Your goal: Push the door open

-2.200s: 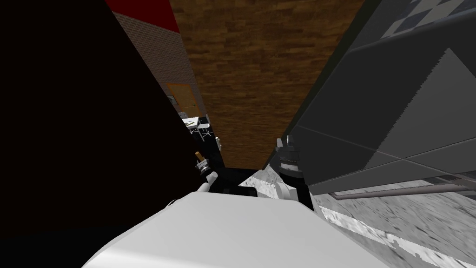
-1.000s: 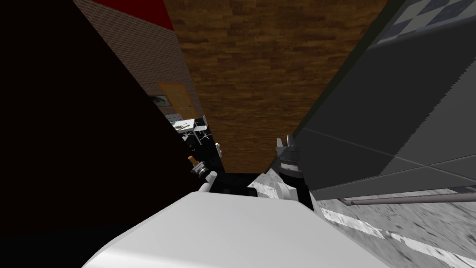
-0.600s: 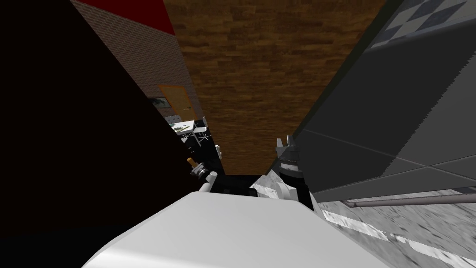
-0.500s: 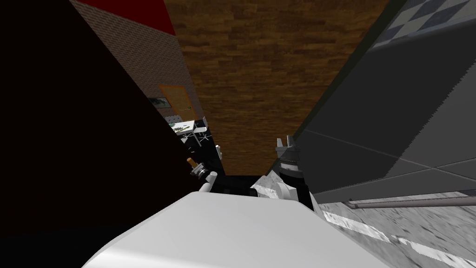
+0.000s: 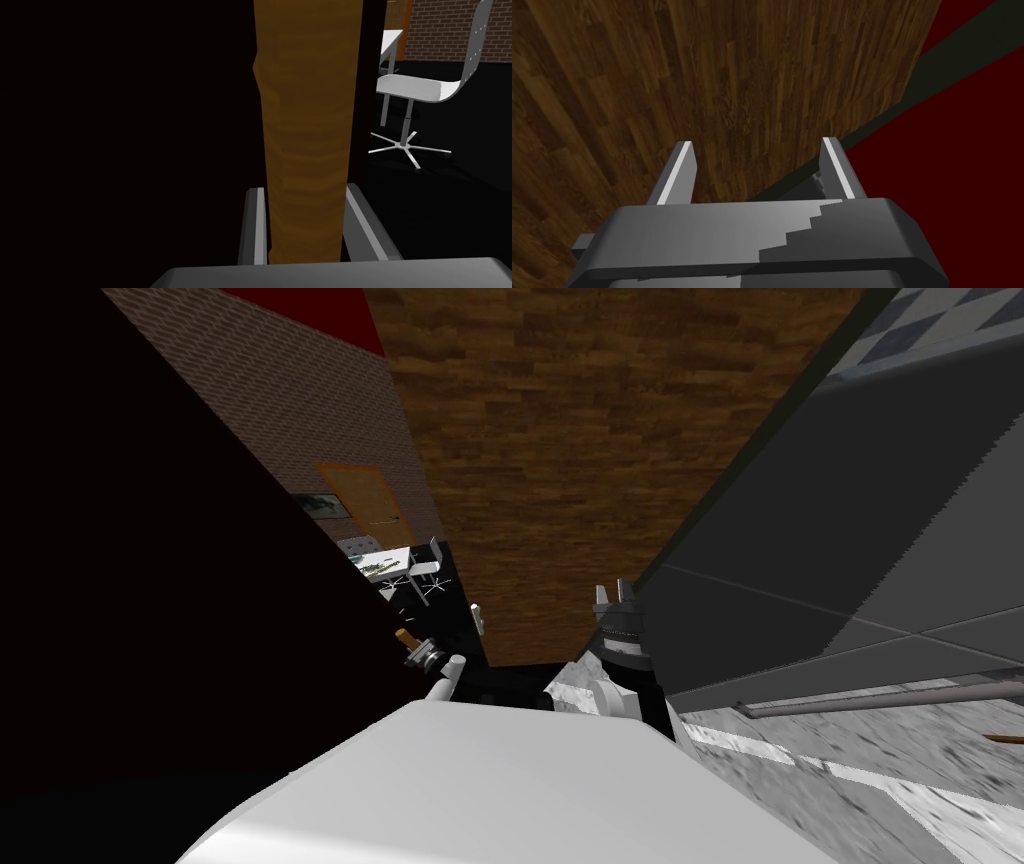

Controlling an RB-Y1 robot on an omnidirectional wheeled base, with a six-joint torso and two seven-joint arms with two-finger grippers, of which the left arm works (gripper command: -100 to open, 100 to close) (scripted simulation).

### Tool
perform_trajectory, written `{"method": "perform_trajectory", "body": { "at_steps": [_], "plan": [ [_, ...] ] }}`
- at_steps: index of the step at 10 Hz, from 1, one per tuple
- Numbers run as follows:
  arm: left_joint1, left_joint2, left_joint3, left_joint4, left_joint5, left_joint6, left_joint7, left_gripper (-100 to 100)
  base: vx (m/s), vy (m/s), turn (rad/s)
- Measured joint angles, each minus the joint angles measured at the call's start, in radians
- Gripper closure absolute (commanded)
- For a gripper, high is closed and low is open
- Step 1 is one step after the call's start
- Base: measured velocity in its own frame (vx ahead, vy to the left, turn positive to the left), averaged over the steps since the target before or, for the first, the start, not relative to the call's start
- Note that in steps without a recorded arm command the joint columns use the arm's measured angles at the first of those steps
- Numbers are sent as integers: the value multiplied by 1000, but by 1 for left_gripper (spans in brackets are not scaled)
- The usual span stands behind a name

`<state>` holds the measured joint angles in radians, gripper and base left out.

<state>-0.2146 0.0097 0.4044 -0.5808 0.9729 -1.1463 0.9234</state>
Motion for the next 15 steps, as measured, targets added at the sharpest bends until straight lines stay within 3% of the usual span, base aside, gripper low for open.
{"method": "perform_trajectory", "body": {
  "at_steps": [1,2,6,7,8,9,10,13,14,15],
  "plan": [
    [17,-11,13,-41,12,0,-18,100,13,112,-90],
    [4,-2,19,-15,17,-12,-15,100,17,73,-40],
    [2,-2,42,-14,36,-40,-18,100,2,58,-44],
    [-9,5,44,11,37,-51,-9,100,19,54,-111],
    [4,-5,55,-20,47,-54,-23,100,0,70,-81],
    [2,1,60,-11,52,-60,-22,100,-10,56,-5],
    [-15,13,62,26,52,-73,-5,100,10,100,-107],
    [-44,19,99,84,82,-137,10,100,16,136,-124],
    [-43,18,108,73,89,-148,5,100,11,53,9],
    [-37,18,112,48,93,-142,-10,100,19,70,-118]
  ]
}}
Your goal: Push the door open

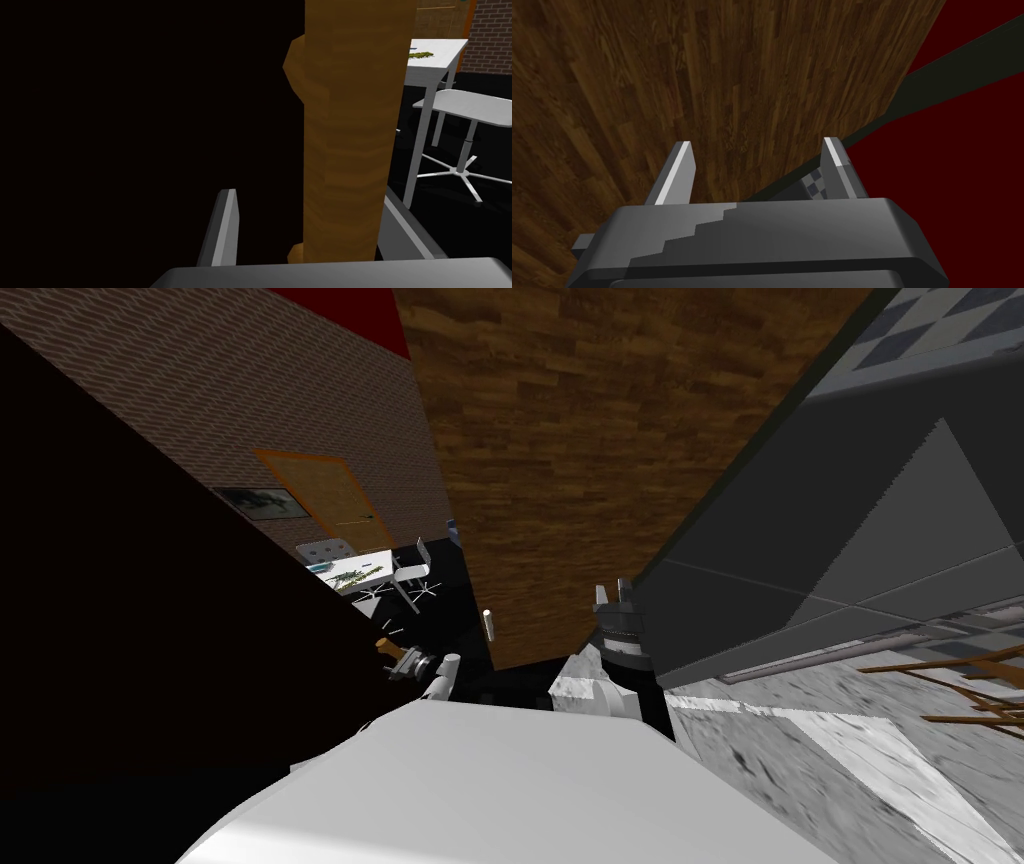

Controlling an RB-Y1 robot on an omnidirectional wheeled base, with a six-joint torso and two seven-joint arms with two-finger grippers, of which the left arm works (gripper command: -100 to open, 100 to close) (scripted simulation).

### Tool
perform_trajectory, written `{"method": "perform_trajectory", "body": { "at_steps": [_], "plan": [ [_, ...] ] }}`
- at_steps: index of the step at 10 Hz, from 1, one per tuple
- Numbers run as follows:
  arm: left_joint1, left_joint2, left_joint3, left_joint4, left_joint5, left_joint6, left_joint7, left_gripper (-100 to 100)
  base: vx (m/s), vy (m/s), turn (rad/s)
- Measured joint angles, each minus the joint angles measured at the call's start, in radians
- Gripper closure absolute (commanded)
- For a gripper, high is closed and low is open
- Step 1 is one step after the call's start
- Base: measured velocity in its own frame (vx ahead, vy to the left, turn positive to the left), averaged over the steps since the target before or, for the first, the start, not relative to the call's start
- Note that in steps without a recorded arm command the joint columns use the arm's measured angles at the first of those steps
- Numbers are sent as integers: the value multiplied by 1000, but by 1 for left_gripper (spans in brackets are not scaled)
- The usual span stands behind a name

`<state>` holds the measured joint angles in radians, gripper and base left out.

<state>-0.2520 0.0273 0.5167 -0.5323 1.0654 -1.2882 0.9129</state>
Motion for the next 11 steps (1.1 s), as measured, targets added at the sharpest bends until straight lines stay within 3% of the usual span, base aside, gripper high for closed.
{"method": "perform_trajectory", "body": {
  "at_steps": [1,2,3,4,6,7,10,11],
  "plan": [
    [-7,10,14,10,12,-5,-4,100,27,117,-134],
    [-5,6,25,13,21,-22,-1,100,26,139,-120],
    [22,-17,35,-57,31,-19,-32,100,12,84,-37],
    [28,-23,39,-75,33,-20,-46,100,1,21,33],
    [15,-11,41,-55,35,-32,-30,100,-2,-8,-1],
    [-1,3,43,-15,36,-40,-15,100,8,33,-70],
    [6,-10,57,-25,49,-52,-25,100,6,44,-52],
    [-5,-7,61,-8,51,-63,-21,100,10,51,-64]
  ]
}}
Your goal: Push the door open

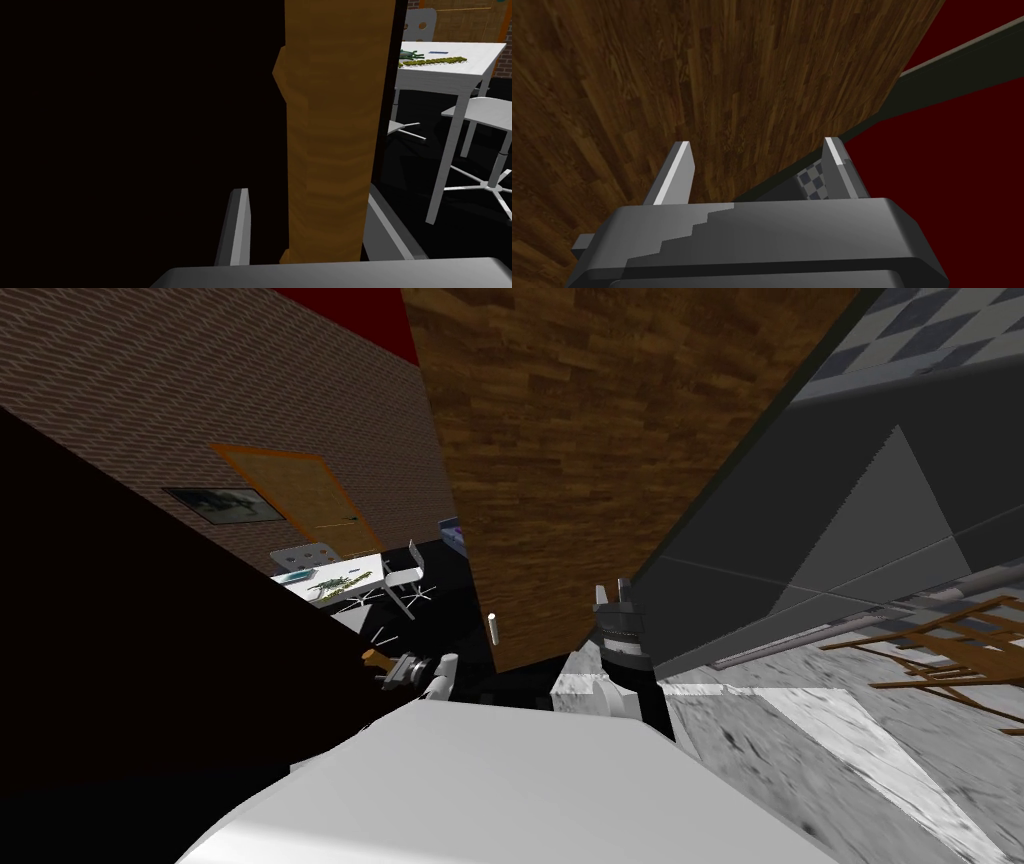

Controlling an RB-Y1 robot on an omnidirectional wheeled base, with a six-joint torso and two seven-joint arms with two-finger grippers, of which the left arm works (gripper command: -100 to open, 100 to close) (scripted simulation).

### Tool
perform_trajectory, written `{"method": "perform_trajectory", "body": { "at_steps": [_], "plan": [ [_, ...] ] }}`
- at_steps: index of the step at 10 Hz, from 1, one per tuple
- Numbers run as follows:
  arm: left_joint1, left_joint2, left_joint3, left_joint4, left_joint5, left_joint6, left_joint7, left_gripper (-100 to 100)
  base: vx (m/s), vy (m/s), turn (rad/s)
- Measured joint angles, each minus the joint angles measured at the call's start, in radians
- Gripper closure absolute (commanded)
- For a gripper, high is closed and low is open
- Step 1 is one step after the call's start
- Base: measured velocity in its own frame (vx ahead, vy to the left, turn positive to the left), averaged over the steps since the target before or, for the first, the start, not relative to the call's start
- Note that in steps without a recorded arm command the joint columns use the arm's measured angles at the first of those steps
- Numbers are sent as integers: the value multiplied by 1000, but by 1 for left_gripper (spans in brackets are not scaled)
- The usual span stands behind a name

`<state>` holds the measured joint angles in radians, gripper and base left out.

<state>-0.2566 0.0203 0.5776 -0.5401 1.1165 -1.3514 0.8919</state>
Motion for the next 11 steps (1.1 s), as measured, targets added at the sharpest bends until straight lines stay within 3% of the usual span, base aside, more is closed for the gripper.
{"method": "perform_trajectory", "body": {
  "at_steps": [1,2,3,4,6,8,10,11],
  "plan": [
    [-24,12,8,45,6,-20,15,100,12,56,-42],
    [-12,4,11,23,9,-22,11,100,-5,114,-131],
    [-15,-3,22,25,17,-39,9,100,0,129,-170],
    [-41,19,37,86,30,-62,30,100,24,81,-37],
    [-6,-6,42,0,34,-53,-7,100,14,39,-10],
    [-26,-6,58,31,46,-83,0,100,12,94,-111],
    [-16,-16,77,17,62,-103,-5,100,1,97,-91],
    [-44,2,90,75,73,-123,14,100,-6,83,-26]
  ]
}}
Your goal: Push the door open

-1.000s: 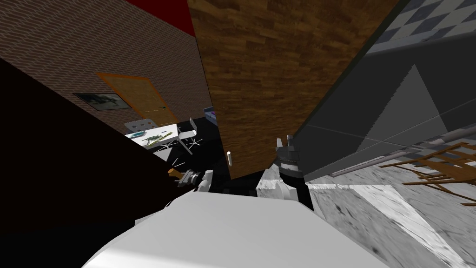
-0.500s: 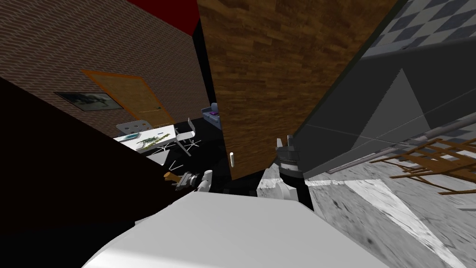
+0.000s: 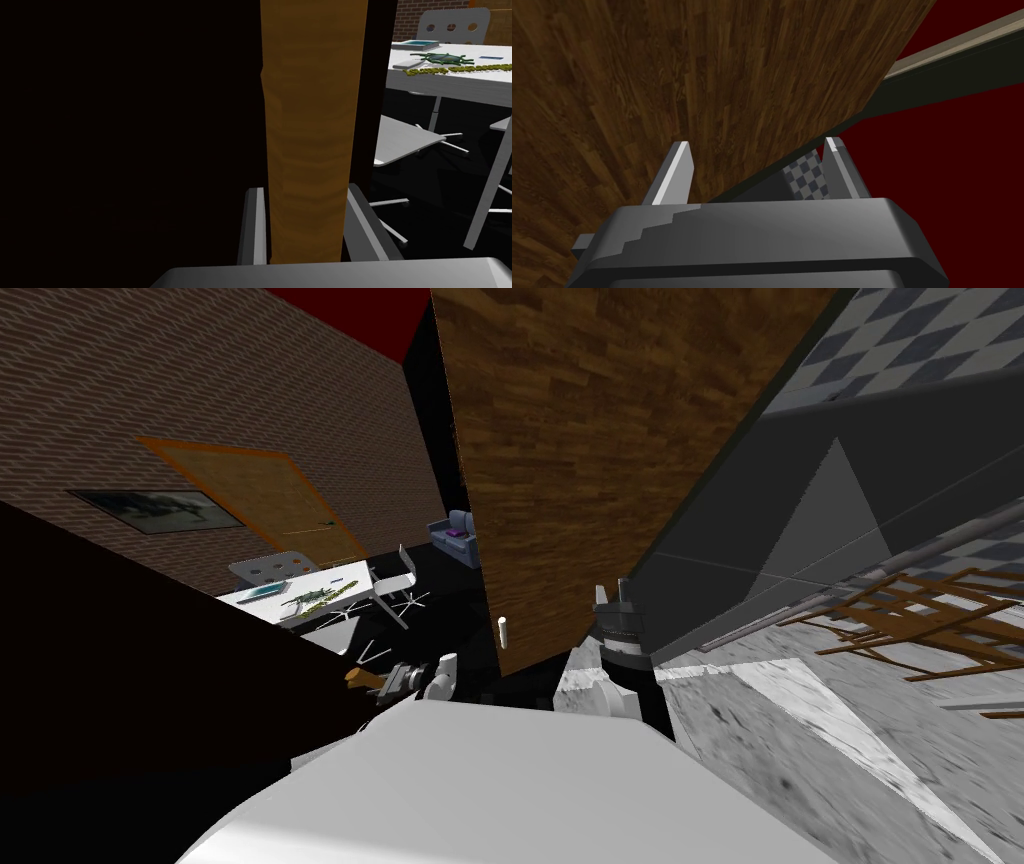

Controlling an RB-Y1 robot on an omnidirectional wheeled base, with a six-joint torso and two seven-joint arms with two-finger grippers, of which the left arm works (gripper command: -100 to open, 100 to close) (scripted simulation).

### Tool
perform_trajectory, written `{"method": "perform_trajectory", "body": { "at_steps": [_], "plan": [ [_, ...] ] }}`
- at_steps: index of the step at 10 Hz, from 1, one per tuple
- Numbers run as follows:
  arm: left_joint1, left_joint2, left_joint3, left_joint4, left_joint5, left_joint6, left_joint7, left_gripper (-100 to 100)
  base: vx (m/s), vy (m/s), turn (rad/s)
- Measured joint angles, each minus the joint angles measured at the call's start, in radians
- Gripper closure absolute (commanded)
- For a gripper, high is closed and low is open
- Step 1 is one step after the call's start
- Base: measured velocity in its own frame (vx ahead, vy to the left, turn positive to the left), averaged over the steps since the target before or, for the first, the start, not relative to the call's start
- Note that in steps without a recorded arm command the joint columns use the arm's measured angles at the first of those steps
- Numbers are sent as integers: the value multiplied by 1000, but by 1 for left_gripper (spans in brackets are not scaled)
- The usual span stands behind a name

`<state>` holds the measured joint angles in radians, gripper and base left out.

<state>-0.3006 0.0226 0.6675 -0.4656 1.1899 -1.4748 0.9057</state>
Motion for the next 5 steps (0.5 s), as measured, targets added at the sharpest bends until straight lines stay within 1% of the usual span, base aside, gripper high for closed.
{"method": "perform_trajectory", "body": {
  "at_steps": [1,2,3,4,5],
  "plan": [
    [-12,6,5,25,4,-15,13,100,14,36,4],
    [26,-24,2,-63,0,0,-24,100,11,82,-131],
    [37,-37,11,-95,8,0,-46,100,2,86,-71],
    [29,-33,19,-76,15,-12,-39,100,0,32,12],
    [15,-24,22,-48,18,-24,-26,100,17,69,-104]
  ]
}}
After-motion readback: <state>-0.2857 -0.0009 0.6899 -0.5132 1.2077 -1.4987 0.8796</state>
